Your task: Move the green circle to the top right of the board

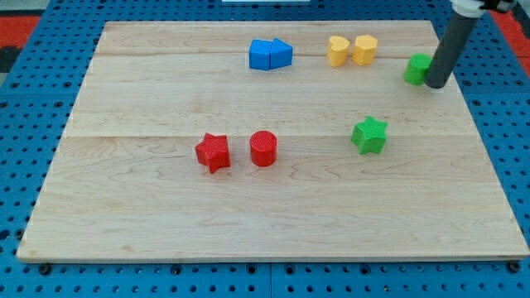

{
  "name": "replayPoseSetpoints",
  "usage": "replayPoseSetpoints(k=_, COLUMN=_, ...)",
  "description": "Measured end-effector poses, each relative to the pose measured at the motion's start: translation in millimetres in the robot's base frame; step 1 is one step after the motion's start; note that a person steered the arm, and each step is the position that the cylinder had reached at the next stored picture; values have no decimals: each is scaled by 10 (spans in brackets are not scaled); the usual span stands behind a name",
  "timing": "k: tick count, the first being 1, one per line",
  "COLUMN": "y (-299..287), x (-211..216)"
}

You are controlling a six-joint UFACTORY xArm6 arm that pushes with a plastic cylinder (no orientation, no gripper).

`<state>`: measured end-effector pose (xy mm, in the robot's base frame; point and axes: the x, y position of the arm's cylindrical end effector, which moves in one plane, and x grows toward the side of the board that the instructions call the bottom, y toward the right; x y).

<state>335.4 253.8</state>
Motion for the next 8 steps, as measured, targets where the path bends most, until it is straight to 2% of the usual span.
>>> replayPoseSetpoints(k=2, y=27, x=-278)
replayPoseSetpoints(k=3, y=-41, x=-149)
replayPoseSetpoints(k=4, y=-419, x=-188)
replayPoseSetpoints(k=7, y=-437, x=-392)
replayPoseSetpoints(k=8, y=-574, x=185)
